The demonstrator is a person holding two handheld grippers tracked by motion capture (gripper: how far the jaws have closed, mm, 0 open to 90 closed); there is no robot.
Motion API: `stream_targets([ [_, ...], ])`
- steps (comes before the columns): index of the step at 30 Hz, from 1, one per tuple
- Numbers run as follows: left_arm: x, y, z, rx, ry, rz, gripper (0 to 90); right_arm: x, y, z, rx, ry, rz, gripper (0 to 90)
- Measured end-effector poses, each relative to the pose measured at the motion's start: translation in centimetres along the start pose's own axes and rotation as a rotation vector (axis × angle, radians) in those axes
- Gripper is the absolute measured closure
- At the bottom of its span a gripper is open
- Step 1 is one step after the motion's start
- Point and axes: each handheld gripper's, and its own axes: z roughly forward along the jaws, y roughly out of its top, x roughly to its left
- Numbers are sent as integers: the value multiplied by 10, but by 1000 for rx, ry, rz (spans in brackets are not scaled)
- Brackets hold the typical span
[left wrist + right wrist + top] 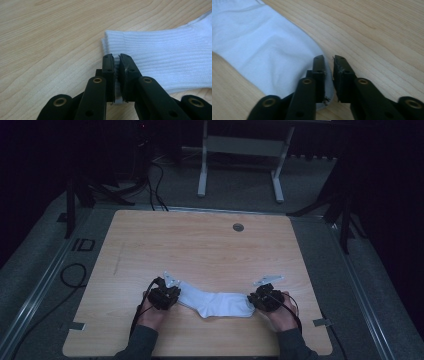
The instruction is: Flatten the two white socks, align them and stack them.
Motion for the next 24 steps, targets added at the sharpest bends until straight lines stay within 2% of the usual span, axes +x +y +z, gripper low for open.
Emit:
stream_targets([
  [4,-1,-2,-1,-6,-2,-7,826,-3,0,-3,-28,-9,15,619],
  [7,-2,-2,-1,-10,1,-7,822,-5,1,-8,-65,9,33,575],
  [10,-3,-2,-3,-23,6,-11,812,-6,2,-13,-89,14,41,550],
  [14,-4,-1,-7,-66,-5,-13,822,-8,2,-18,-116,12,56,530],
  [18,-5,0,-11,-101,-14,2,825,-12,1,-20,-132,7,68,523],
  [24,-3,1,-13,-117,-16,-2,832,-17,-1,-21,-144,34,92,513],
])
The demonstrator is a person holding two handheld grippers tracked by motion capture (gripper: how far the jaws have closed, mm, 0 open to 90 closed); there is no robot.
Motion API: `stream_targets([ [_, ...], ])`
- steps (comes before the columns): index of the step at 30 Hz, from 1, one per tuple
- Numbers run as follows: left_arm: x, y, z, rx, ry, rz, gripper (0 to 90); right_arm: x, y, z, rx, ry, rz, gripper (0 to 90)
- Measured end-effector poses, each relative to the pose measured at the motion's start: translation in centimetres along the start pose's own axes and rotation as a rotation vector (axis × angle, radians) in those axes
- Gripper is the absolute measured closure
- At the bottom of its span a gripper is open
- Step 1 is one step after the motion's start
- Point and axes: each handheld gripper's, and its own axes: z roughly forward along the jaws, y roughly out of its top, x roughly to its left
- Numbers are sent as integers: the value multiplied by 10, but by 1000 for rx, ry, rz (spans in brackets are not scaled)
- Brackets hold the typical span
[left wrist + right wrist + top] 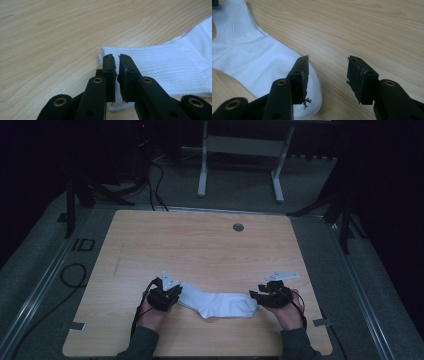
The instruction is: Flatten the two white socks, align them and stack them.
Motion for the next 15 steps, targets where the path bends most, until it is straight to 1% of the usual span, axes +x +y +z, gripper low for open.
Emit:
stream_targets([
  [2,1,0,-1,0,-5,0,834,-1,0,0,-3,-4,1,509],
  [8,6,1,-3,-13,-13,-24,840,-5,-2,-1,-7,-10,11,504],
  [15,14,1,-7,-21,-2,-42,846,-9,-4,-2,-7,-19,18,503],
])
